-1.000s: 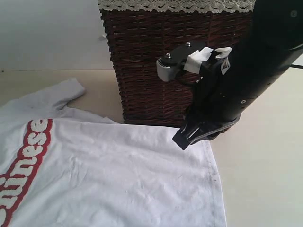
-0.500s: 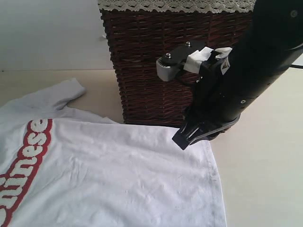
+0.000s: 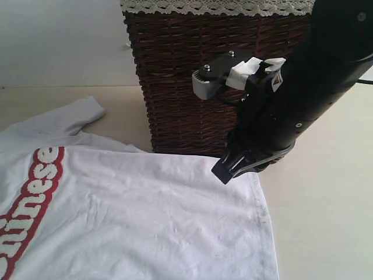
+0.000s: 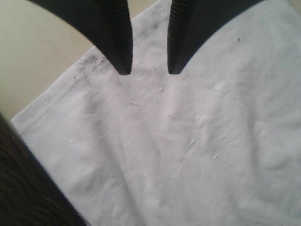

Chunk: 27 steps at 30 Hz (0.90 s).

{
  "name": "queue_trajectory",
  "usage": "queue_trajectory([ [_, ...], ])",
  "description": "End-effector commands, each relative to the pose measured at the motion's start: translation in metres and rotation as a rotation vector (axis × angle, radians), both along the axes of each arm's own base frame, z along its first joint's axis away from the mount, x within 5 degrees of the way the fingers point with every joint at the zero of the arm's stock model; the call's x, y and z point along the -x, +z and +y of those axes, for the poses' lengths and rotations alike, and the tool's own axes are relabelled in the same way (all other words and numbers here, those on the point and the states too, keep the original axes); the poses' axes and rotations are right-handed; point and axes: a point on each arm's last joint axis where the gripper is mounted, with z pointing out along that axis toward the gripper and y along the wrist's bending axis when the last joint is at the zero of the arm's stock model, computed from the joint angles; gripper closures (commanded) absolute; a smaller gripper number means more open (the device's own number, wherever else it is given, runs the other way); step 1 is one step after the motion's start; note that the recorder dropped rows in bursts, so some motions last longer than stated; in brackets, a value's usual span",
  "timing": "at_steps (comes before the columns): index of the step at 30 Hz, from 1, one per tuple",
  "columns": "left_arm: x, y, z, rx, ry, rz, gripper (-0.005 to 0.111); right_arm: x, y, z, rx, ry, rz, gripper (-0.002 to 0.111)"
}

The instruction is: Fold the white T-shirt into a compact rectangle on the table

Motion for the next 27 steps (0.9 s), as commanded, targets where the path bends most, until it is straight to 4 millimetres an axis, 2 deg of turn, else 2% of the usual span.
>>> queue_trajectory([
  [1, -0.003, 0.013, -0.012, 0.104, -0.070, -0.072, 0.001, -0.002, 0.003, -0.001, -0.007, 0.002, -0.020, 0.080],
  [5, 0.000, 0.024, -0.015, 0.138, -0.098, -0.089, 0.001, -0.002, 0.003, -0.001, -0.007, 0.002, -0.020, 0.080],
  [10, 0.014, 0.049, -0.015, 0.152, -0.086, -0.075, 0.001, -0.002, 0.003, -0.001, -0.007, 0.002, -0.020, 0.080],
  [16, 0.047, 0.085, 0.019, 0.116, -0.140, -0.034, 0.001, -0.001, 0.003, -0.001, -0.002, 0.018, -0.023, 0.080],
  [18, 0.059, 0.090, 0.035, 0.102, -0.236, 0.007, 0.001, -0.002, 0.003, -0.001, 0.003, 0.024, -0.026, 0.080],
  [20, 0.057, 0.084, 0.043, 0.095, -0.328, 0.012, 0.001, -0.002, 0.003, -0.001, 0.006, 0.026, -0.027, 0.080],
  [22, 0.051, 0.066, 0.046, 0.098, -0.448, 0.060, 0.001, -0.001, 0.003, -0.002, 0.013, 0.028, -0.018, 0.080],
  [23, 0.046, 0.051, 0.048, 0.117, -0.487, 0.097, 0.001, 0.001, 0.002, -0.002, 0.022, 0.032, 0.003, 0.080],
  [27, 0.037, 0.017, 0.052, 0.155, -0.488, 0.151, 0.001, 0.003, 0.001, -0.003, 0.034, 0.036, 0.026, 0.080],
])
